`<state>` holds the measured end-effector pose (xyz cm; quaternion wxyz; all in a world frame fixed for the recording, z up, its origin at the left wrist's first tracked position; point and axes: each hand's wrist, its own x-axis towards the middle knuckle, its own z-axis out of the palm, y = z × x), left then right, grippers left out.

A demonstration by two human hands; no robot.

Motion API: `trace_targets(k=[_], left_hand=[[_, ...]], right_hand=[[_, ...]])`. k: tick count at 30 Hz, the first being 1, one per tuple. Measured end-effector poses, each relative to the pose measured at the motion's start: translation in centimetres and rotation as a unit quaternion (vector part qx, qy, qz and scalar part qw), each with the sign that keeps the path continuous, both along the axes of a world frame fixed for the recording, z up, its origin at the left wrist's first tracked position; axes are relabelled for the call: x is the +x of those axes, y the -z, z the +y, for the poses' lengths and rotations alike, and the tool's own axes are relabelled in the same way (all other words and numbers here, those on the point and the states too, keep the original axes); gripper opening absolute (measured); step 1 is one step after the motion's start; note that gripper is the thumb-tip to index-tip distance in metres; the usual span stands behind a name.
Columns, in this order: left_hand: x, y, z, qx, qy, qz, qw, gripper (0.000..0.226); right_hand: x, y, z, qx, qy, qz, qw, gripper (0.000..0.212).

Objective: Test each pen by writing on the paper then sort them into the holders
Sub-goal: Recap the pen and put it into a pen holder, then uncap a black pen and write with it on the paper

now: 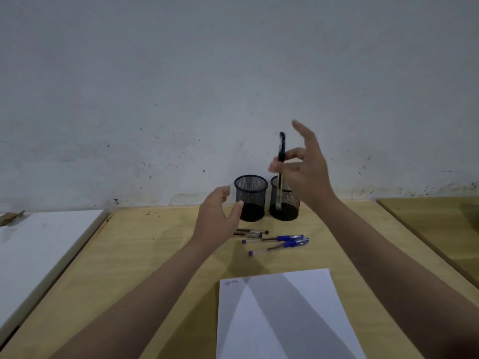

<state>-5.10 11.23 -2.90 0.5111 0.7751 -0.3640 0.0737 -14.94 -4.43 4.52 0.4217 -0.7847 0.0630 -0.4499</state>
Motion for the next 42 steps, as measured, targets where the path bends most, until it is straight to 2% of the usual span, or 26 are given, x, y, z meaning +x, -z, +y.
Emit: trace_targets(k=[3, 6, 8, 12, 19, 23, 25, 27, 30, 34, 38, 42], left_hand=[[2.1, -0.1, -2.5, 0.057, -0.017, -0.025, 0.998, 0.054], [3.6, 0.1, -4.5, 0.085, -0.025, -0.031, 0.996, 0.058], [4.3, 0.3, -5.4, 0.087, -0.025, -0.037, 0.995, 0.059], [5.0, 0.9, -6.6, 0.087, -0.018, -0.043, 0.995, 0.05], [5.0, 0.3, -6.4, 0.096, -0.006, -0.029, 0.995, 0.041], [4.2, 0.1, -5.1, 0.121, 0.017, -0.03, 0.992, 0.035], [3.4, 0.6, -3.6, 0.139, 0.004, -0.034, 0.99, 0.042], [3.0, 1.7, -1.4, 0.161, -0.012, -0.034, 0.986, 0.046], [2.2, 3.2, 2.5, 0.2, -0.025, -0.023, 0.979, 0.047], [1.2, 4.8, 7.2, 0.248, -0.055, -0.021, 0.967, 0.051], [0.7, 6.2, 9.8, 0.381, -0.063, -0.016, 0.922, 0.074], [-0.1, 7.3, 10.2, 0.371, -0.075, -0.047, 0.924, 0.096]], right_hand=[[2.6, -1.5, -1.6, 0.071, 0.038, -0.061, 0.995, 0.063], [5.2, -1.5, -3.0, 0.093, 0.088, -0.086, 0.988, 0.057], [6.7, -0.5, -3.7, 0.071, 0.103, -0.066, 0.99, 0.054], [8.7, 3.0, -4.3, -0.001, 0.103, 0.035, 0.994, 0.047], [9.3, 6.3, -5.3, -0.081, 0.139, 0.139, 0.977, 0.03], [7.8, 6.1, -3.9, -0.13, 0.193, 0.109, 0.966, 0.019], [6.8, 6.2, -2.7, -0.163, 0.188, 0.084, 0.965, 0.01], [5.9, 6.8, -1.2, -0.186, 0.167, 0.099, 0.963, 0.003], [4.9, 8.5, 1.3, -0.192, 0.118, 0.159, 0.961, 0.003], [4.3, 10.4, 4.3, -0.15, 0.029, 0.266, 0.952, 0.009], [4.5, 11.2, 6.1, -0.197, 0.036, 0.335, 0.921, 0.022], [5.2, 11.9, 6.8, -0.22, 0.041, 0.364, 0.904, 0.025]])
